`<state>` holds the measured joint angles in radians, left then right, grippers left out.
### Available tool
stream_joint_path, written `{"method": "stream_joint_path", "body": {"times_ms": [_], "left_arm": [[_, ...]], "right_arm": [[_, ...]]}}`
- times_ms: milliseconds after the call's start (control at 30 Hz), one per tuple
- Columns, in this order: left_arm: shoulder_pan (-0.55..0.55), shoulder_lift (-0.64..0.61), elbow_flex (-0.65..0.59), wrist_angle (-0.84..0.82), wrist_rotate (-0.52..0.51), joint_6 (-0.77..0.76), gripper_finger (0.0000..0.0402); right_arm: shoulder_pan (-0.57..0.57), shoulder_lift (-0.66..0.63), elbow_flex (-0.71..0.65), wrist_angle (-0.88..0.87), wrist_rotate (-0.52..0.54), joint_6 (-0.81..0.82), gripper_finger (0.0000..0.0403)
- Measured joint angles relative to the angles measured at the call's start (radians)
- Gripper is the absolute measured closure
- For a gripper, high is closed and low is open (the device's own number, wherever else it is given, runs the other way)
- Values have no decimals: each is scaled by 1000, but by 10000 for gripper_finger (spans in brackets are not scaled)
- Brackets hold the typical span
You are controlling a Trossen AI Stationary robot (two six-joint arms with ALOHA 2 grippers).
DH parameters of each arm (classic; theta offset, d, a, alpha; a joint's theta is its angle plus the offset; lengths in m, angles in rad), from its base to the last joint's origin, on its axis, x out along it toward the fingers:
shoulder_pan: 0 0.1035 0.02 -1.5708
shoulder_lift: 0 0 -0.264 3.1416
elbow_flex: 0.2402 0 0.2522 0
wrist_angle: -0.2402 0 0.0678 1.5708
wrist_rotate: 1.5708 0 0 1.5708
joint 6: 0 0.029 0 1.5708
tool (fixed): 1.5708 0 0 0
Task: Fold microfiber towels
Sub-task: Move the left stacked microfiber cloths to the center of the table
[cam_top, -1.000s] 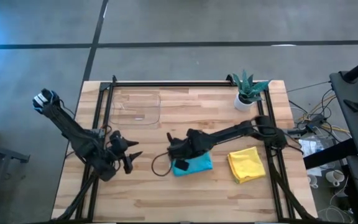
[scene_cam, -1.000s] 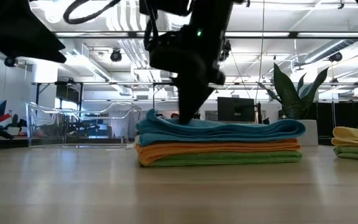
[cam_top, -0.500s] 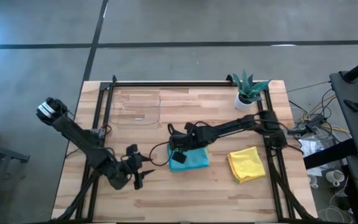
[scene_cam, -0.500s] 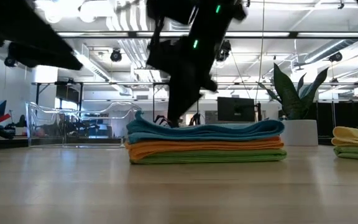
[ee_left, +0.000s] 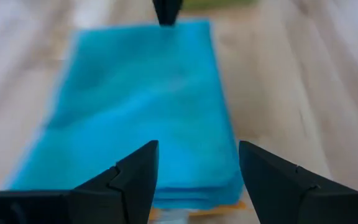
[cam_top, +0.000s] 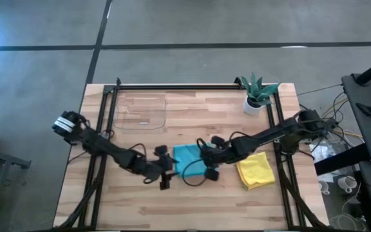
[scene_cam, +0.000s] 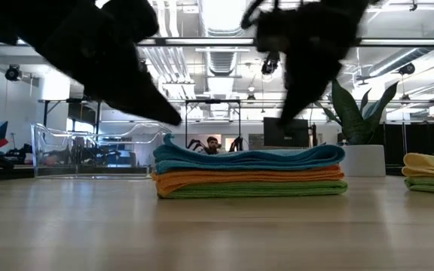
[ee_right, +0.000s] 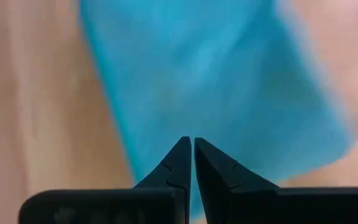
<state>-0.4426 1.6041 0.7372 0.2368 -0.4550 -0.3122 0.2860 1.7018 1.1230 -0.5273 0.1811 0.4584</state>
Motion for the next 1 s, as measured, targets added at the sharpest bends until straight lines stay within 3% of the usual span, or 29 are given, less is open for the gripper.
{"method": "stream_joint_path", "body": {"times_ms": [167,400,567,700,800,933,1000], "left_arm": [[18,103,33,7,81,30,195],[18,202,53,48,189,31,195],[17,151,56,19,224,31,195],[16,21,56,-66,231,42,195],[19,-72,42,-98,170,76,195],[60,-119,10,-88,-54,62,195],[93,-105,-18,-96,-68,25,195]], "right_arm": [[34,16,-93,5,-115,-38,385],[30,32,-97,-7,-113,-54,385],[28,-2,11,-60,-38,-133,385],[11,-15,64,-94,115,-178,385],[-34,-19,70,-94,175,-179,385],[-106,7,39,-84,179,-157,385],[-136,27,20,-79,178,-148,385]]}}
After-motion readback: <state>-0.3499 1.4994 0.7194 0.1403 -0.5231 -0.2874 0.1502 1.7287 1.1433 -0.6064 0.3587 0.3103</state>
